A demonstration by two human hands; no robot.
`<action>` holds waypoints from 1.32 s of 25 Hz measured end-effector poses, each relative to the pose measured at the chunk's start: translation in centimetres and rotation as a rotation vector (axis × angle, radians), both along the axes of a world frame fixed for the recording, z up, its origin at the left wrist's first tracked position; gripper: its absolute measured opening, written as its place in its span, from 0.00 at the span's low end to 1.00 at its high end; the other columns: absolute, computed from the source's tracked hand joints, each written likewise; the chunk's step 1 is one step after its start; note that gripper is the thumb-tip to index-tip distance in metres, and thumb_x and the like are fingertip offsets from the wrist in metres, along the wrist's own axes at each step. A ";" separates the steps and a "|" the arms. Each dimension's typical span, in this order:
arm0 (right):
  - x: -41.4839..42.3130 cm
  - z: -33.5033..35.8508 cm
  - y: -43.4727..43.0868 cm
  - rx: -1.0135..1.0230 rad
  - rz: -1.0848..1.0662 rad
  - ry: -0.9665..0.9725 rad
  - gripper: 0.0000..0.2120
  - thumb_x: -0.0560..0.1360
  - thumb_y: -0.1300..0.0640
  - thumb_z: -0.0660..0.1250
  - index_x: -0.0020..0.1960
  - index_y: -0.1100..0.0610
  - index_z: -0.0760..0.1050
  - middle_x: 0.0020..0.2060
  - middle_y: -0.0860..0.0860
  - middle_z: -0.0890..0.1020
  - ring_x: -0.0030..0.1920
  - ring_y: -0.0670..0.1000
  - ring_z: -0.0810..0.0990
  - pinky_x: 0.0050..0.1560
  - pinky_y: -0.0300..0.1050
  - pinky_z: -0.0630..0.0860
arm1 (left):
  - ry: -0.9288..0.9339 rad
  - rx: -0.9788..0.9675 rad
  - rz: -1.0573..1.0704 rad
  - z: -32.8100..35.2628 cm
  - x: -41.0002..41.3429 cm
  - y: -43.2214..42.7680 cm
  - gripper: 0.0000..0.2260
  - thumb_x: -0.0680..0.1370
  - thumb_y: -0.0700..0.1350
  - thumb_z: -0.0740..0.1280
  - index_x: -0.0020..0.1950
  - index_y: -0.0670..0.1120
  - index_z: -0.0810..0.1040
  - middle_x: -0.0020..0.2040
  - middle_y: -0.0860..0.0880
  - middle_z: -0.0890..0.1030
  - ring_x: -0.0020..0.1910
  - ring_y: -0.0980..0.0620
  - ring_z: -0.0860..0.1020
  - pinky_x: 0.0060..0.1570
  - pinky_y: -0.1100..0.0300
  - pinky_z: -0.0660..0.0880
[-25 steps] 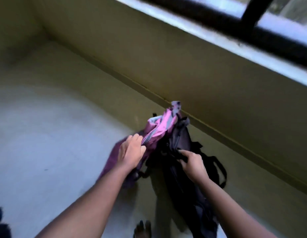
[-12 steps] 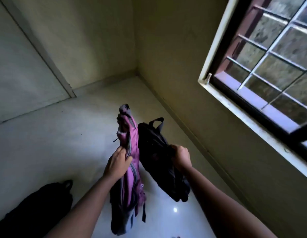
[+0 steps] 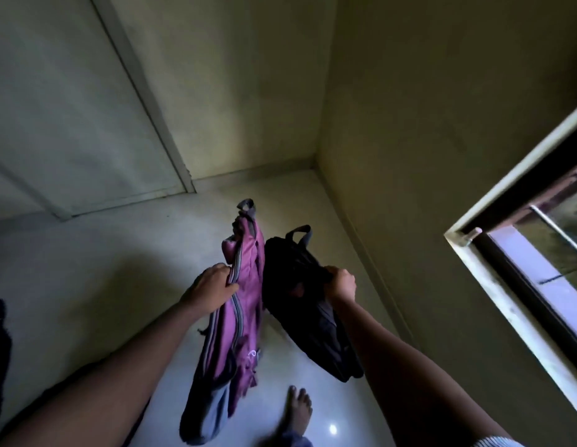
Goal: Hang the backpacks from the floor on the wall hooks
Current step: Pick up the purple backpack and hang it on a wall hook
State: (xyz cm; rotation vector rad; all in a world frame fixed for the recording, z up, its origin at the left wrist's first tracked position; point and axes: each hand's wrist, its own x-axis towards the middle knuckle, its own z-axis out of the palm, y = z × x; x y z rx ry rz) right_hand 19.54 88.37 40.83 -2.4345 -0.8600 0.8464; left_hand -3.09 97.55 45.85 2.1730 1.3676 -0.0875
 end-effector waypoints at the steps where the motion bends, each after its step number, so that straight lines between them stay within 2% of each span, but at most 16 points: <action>1: 0.8 -0.3 1.2 -0.014 -0.028 0.026 0.16 0.76 0.64 0.57 0.58 0.56 0.79 0.53 0.60 0.83 0.55 0.61 0.79 0.52 0.47 0.74 | 0.018 -0.004 0.000 -0.1 0.9 1.5 0.08 0.75 0.40 0.63 0.37 0.41 0.66 0.41 0.44 0.69 0.44 0.42 0.74 0.41 0.59 0.63; 4: 3.2 -0.9 3.7 -0.055 -0.034 0.023 0.15 0.76 0.63 0.58 0.57 0.56 0.80 0.52 0.59 0.83 0.53 0.59 0.81 0.48 0.45 0.75 | 0.022 -0.001 0.024 0.0 3.3 4.5 0.06 0.75 0.41 0.63 0.39 0.39 0.71 0.42 0.44 0.71 0.44 0.42 0.75 0.41 0.57 0.66; 7: 3.9 0.3 6.8 0.032 0.006 0.082 0.11 0.76 0.56 0.62 0.54 0.58 0.80 0.50 0.60 0.84 0.51 0.59 0.81 0.50 0.50 0.77 | 0.017 -0.001 0.012 -0.3 6.0 7.2 0.09 0.75 0.41 0.63 0.47 0.35 0.76 0.47 0.40 0.75 0.50 0.41 0.77 0.44 0.57 0.69; 8: 3.4 1.3 8.1 0.083 0.030 0.159 0.11 0.76 0.53 0.64 0.52 0.57 0.81 0.48 0.60 0.84 0.49 0.57 0.81 0.50 0.50 0.77 | -0.004 0.008 0.010 -0.2 6.8 8.0 0.10 0.75 0.41 0.63 0.49 0.35 0.77 0.50 0.38 0.77 0.51 0.40 0.77 0.47 0.56 0.70; 10: 1.7 3.8 10.9 0.193 -0.067 0.563 0.13 0.74 0.45 0.66 0.48 0.54 0.80 0.43 0.56 0.80 0.42 0.53 0.78 0.45 0.48 0.77 | -0.038 0.014 -0.031 0.1 8.0 9.2 0.11 0.74 0.42 0.64 0.51 0.36 0.77 0.53 0.38 0.77 0.54 0.41 0.77 0.51 0.55 0.71; 12: 0.8 5.8 14.7 0.218 -0.185 0.796 0.17 0.72 0.41 0.67 0.51 0.53 0.75 0.39 0.50 0.76 0.41 0.50 0.74 0.38 0.42 0.75 | -0.098 0.000 -0.119 0.6 8.9 10.6 0.11 0.74 0.44 0.65 0.51 0.37 0.77 0.52 0.39 0.78 0.54 0.42 0.77 0.51 0.56 0.70; 15: 0.1 7.8 20.2 0.212 -0.329 0.677 0.21 0.70 0.46 0.71 0.55 0.60 0.73 0.43 0.54 0.76 0.43 0.55 0.77 0.38 0.45 0.75 | -0.187 -0.037 -0.273 2.1 9.2 14.3 0.10 0.74 0.44 0.66 0.49 0.38 0.77 0.44 0.45 0.73 0.51 0.44 0.77 0.44 0.60 0.66; 16: 0.0 8.0 21.8 0.214 -0.353 0.576 0.22 0.71 0.50 0.71 0.59 0.62 0.73 0.46 0.57 0.77 0.46 0.58 0.79 0.41 0.48 0.76 | -0.218 -0.041 -0.306 2.6 9.1 15.7 0.09 0.74 0.43 0.66 0.48 0.38 0.77 0.43 0.47 0.71 0.50 0.43 0.77 0.42 0.61 0.65; 18: 0.1 8.5 24.2 0.157 -0.287 0.320 0.19 0.73 0.54 0.67 0.59 0.64 0.76 0.51 0.62 0.81 0.54 0.61 0.80 0.52 0.52 0.78 | -0.278 -0.097 -0.321 3.3 8.2 18.8 0.09 0.73 0.42 0.68 0.49 0.38 0.79 0.42 0.48 0.72 0.48 0.44 0.78 0.39 0.62 0.65; 21: -1.0 9.0 25.8 0.145 -0.261 0.223 0.14 0.74 0.55 0.66 0.55 0.62 0.80 0.53 0.62 0.82 0.54 0.61 0.81 0.57 0.54 0.78 | -0.371 -0.328 -0.166 4.4 6.5 21.9 0.11 0.74 0.43 0.68 0.55 0.40 0.79 0.43 0.49 0.78 0.44 0.53 0.77 0.35 0.70 0.69; 25: -3.6 8.5 26.9 0.207 -0.322 0.234 0.12 0.72 0.56 0.68 0.55 0.56 0.81 0.52 0.59 0.84 0.46 0.51 0.78 0.50 0.47 0.76 | -0.644 -0.297 0.098 5.6 4.7 25.2 0.12 0.77 0.41 0.64 0.61 0.44 0.75 0.49 0.47 0.78 0.41 0.60 0.75 0.32 0.77 0.72; 26: -4.3 8.5 27.2 0.216 -0.304 0.233 0.12 0.73 0.58 0.67 0.55 0.56 0.81 0.53 0.59 0.84 0.46 0.49 0.77 0.48 0.43 0.73 | -0.720 -0.285 0.142 6.0 4.7 26.1 0.14 0.77 0.42 0.64 0.63 0.44 0.73 0.53 0.46 0.78 0.43 0.57 0.77 0.36 0.74 0.75; 28: -5.2 8.7 27.7 0.224 -0.234 0.192 0.13 0.74 0.61 0.65 0.57 0.57 0.80 0.53 0.57 0.84 0.47 0.46 0.76 0.45 0.35 0.68 | -0.795 -0.268 0.175 5.9 5.1 28.6 0.18 0.77 0.44 0.65 0.66 0.45 0.71 0.61 0.45 0.76 0.52 0.50 0.79 0.49 0.57 0.80; 30: -5.8 8.6 28.4 0.248 -0.181 0.152 0.13 0.75 0.64 0.64 0.58 0.58 0.80 0.55 0.56 0.83 0.49 0.44 0.76 0.45 0.32 0.67 | -0.774 -0.263 0.206 5.8 5.3 31.5 0.26 0.73 0.50 0.68 0.69 0.47 0.67 0.63 0.47 0.74 0.57 0.45 0.78 0.56 0.45 0.78; 32: -6.0 9.2 29.3 0.276 -0.142 0.124 0.14 0.75 0.65 0.63 0.58 0.59 0.80 0.57 0.56 0.82 0.53 0.47 0.78 0.49 0.33 0.69 | -0.699 -0.315 0.339 5.6 5.6 34.4 0.36 0.68 0.54 0.72 0.73 0.50 0.62 0.63 0.49 0.72 0.60 0.43 0.76 0.58 0.44 0.76; 33: -6.1 9.7 29.7 0.288 -0.139 0.112 0.14 0.75 0.66 0.63 0.59 0.59 0.79 0.58 0.56 0.82 0.56 0.49 0.79 0.51 0.34 0.69 | -0.651 -0.368 0.411 5.7 5.6 35.5 0.39 0.67 0.52 0.73 0.74 0.49 0.59 0.63 0.47 0.72 0.60 0.42 0.76 0.58 0.47 0.76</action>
